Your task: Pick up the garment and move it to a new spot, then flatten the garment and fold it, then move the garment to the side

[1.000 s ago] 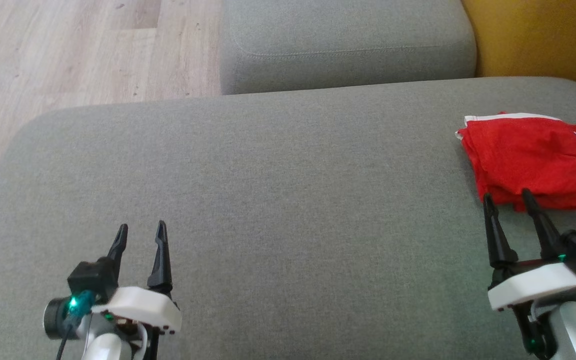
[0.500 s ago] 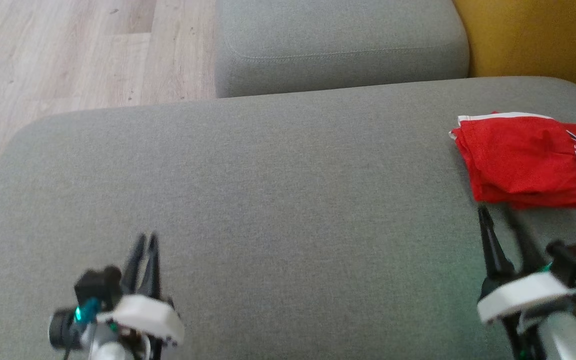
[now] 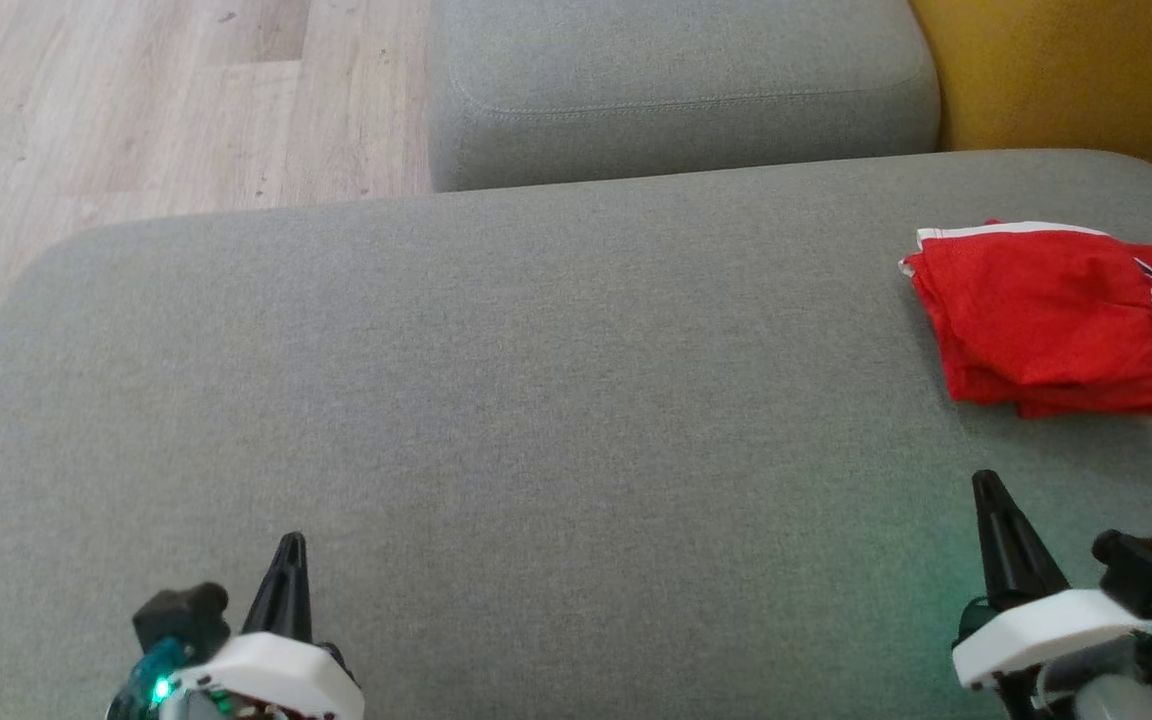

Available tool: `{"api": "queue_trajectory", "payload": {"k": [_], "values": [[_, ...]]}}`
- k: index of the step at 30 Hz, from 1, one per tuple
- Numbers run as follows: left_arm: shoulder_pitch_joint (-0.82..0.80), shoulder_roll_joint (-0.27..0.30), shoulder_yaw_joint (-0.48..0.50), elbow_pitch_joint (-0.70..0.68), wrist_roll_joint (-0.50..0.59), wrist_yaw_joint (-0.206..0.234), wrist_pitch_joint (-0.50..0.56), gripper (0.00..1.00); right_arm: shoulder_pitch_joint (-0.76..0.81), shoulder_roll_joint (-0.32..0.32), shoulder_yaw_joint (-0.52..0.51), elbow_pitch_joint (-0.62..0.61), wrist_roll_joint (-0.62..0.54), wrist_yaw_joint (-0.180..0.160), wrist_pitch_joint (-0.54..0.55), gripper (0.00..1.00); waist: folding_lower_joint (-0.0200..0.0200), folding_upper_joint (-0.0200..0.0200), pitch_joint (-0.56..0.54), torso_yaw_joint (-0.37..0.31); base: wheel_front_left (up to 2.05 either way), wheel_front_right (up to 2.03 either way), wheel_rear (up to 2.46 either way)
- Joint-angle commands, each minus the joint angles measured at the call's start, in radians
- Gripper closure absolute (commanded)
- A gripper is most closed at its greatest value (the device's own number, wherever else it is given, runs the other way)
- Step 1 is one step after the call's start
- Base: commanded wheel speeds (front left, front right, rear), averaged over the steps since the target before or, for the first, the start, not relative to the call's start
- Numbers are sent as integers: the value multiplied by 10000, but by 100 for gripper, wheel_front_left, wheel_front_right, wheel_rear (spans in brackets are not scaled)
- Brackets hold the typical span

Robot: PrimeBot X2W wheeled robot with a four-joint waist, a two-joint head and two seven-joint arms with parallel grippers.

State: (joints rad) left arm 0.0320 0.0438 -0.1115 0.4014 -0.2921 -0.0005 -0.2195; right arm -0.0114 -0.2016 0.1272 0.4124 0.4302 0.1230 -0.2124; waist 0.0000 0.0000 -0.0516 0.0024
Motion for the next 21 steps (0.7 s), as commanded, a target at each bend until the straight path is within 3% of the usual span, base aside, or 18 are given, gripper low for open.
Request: {"api": "queue_trajectory", "payload": {"k": [1,21], "values": [[-538,24,215,-379,-287,-59,65,100,-514,-47,-132,-377,278,8,48,100,0,0,7,0,0,0,0],[-681,31,569,-604,-2600,-282,639,100,-593,233,-538,-612,2344,21,621,100,0,0,104,-4,0,0,0]]}}
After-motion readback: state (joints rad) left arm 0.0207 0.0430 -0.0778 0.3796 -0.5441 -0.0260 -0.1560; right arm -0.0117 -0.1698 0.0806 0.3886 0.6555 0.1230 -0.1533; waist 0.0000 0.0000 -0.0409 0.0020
